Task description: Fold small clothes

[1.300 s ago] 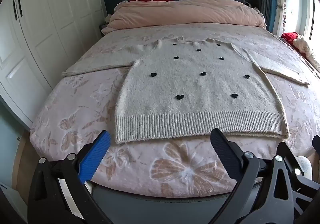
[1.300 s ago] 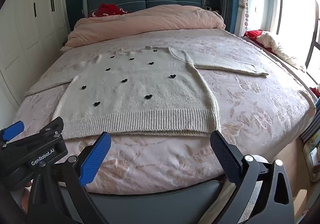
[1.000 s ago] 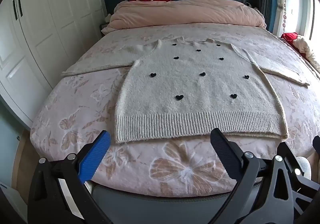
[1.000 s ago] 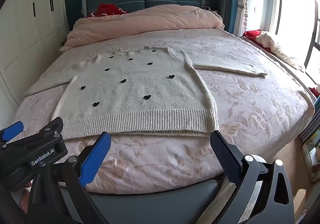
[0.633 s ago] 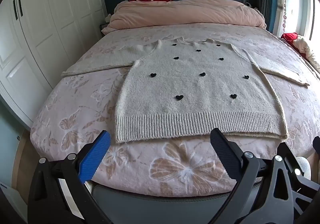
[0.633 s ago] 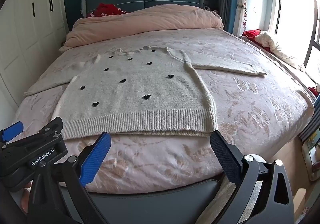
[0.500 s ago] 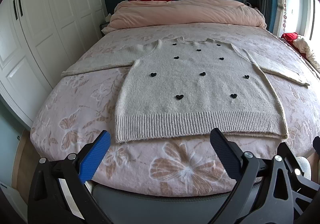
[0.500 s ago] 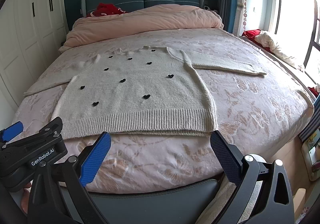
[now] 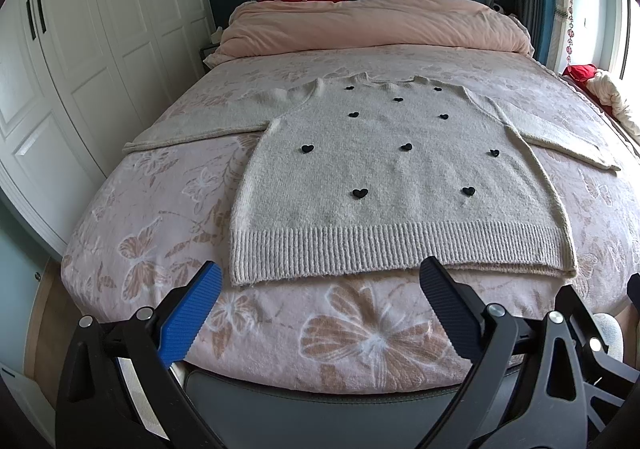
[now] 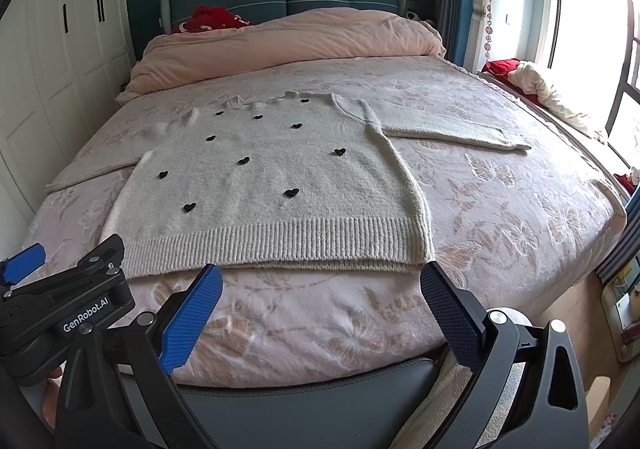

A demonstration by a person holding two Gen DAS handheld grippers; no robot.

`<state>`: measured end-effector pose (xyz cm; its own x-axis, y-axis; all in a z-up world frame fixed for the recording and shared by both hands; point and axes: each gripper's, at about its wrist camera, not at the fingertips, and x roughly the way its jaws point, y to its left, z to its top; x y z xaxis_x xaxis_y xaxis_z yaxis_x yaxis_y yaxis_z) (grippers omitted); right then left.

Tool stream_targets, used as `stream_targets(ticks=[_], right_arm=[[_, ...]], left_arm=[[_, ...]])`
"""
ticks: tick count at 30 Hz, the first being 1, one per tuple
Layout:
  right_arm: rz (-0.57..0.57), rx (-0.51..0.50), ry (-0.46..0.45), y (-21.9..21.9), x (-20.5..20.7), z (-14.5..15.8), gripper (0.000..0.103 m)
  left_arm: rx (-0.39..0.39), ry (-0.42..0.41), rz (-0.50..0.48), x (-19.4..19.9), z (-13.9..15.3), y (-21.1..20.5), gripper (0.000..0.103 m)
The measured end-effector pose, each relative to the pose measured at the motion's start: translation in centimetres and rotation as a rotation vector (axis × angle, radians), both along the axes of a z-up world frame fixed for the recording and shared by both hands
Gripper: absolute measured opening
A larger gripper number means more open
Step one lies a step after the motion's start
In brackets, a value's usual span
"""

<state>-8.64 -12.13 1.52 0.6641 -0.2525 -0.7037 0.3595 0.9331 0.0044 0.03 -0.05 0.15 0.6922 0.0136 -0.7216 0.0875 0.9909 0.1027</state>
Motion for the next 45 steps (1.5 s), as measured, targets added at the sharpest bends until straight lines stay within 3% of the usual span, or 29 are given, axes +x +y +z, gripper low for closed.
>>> stream_targets(ticks=[39, 45], right_arm=[[-0.007, 0.003, 0.008, 0.1, -0.7, -0.6, 0.098], [0.034, 0.043, 0.022, -0.6, 0.0, -1.5, 0.098]], left_arm=[[0.005, 0.005, 0.003, -0.6, -0.5, 0.5, 0.095], [-0.019, 0.040, -0.023, -0.3, -1.4, 0.7, 0.098]])
